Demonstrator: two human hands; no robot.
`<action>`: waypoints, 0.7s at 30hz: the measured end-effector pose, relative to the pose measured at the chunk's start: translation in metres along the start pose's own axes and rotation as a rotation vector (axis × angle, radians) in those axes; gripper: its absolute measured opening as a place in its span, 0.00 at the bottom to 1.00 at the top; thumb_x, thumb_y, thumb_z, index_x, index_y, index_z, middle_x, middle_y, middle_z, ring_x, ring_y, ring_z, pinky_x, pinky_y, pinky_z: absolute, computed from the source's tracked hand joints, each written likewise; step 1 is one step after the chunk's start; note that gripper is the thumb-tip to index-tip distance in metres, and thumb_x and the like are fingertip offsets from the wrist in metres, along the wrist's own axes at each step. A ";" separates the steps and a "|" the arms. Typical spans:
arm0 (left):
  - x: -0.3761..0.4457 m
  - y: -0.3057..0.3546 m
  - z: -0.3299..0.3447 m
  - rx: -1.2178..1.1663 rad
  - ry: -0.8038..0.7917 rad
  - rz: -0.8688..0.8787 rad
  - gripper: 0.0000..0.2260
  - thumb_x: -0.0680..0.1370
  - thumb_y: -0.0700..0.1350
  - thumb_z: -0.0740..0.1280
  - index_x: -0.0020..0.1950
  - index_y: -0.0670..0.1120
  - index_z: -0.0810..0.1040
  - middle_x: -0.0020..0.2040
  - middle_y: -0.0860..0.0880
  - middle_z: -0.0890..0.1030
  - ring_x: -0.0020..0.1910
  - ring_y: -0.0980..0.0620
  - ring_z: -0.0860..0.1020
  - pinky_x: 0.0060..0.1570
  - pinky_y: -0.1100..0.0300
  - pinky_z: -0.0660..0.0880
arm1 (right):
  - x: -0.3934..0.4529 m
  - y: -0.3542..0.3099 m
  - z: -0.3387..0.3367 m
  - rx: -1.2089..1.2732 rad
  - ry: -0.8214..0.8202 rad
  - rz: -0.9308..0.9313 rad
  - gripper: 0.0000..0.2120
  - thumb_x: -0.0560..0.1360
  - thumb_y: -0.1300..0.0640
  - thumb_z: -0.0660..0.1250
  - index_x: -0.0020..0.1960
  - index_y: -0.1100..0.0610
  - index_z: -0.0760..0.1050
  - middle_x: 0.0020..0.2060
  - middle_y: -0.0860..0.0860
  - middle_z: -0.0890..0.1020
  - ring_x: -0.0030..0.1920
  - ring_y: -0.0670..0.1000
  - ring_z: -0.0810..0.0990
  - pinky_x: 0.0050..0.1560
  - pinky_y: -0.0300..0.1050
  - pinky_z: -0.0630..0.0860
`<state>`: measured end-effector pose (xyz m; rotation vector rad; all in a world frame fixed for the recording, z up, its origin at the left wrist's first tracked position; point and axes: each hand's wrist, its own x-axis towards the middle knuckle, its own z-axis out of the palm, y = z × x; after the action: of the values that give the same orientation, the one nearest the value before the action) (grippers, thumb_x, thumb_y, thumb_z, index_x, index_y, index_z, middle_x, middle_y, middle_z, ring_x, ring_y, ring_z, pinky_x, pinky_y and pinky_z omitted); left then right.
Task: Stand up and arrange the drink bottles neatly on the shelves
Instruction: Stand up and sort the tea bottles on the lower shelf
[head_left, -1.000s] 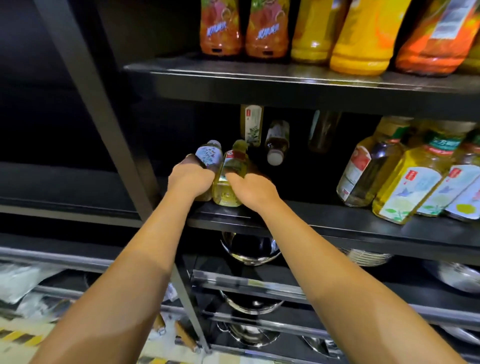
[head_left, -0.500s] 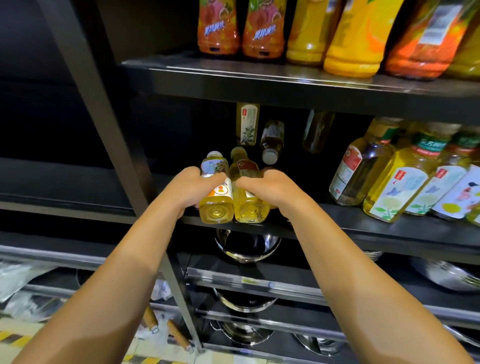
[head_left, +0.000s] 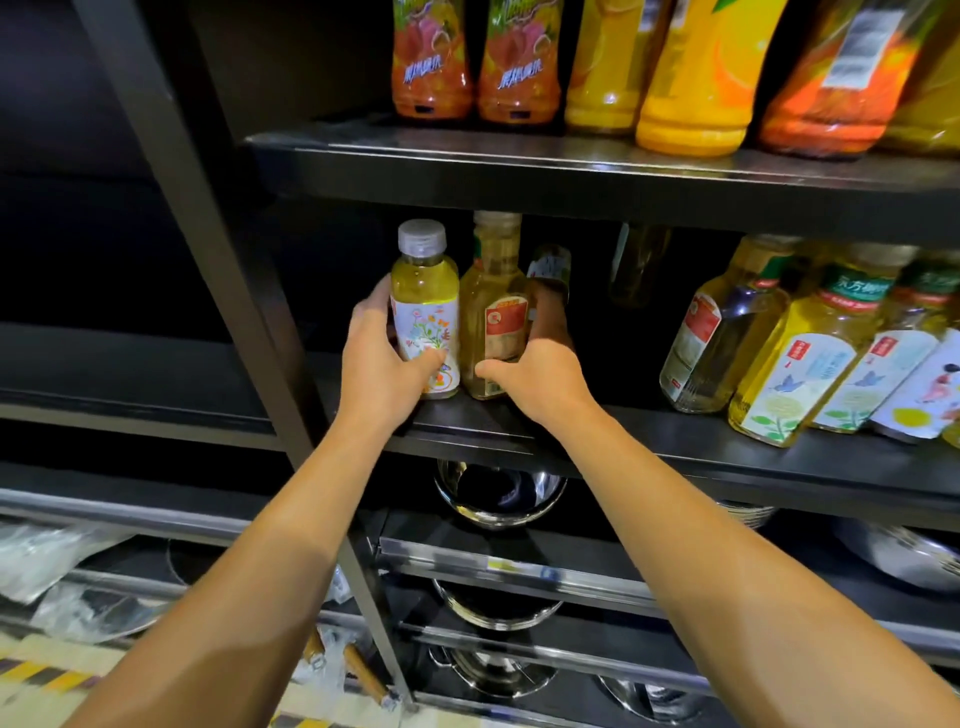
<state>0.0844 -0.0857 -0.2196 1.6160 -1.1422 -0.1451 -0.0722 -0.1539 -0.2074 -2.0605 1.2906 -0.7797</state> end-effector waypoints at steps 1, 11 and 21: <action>0.001 -0.002 0.001 0.011 0.007 0.001 0.39 0.68 0.39 0.76 0.75 0.53 0.65 0.63 0.53 0.70 0.61 0.53 0.75 0.59 0.61 0.73 | 0.004 0.002 0.004 0.016 0.022 -0.030 0.43 0.70 0.51 0.76 0.76 0.56 0.55 0.54 0.51 0.76 0.54 0.50 0.77 0.42 0.33 0.70; 0.007 -0.015 0.012 0.000 -0.001 -0.144 0.34 0.75 0.41 0.73 0.77 0.52 0.61 0.63 0.51 0.78 0.58 0.56 0.73 0.53 0.66 0.67 | 0.049 0.011 0.009 0.076 -0.085 -0.161 0.45 0.69 0.54 0.78 0.78 0.51 0.55 0.70 0.52 0.70 0.67 0.50 0.70 0.64 0.41 0.68; 0.009 -0.026 0.015 -0.006 0.037 -0.210 0.29 0.75 0.45 0.73 0.75 0.51 0.67 0.58 0.55 0.78 0.54 0.59 0.73 0.52 0.67 0.67 | 0.090 0.071 -0.002 -0.296 0.040 -0.204 0.35 0.76 0.58 0.68 0.78 0.46 0.58 0.77 0.56 0.51 0.71 0.64 0.66 0.67 0.51 0.69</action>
<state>0.0950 -0.1037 -0.2424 1.7248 -0.9413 -0.2539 -0.0819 -0.2628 -0.2426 -2.4541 1.2946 -0.7585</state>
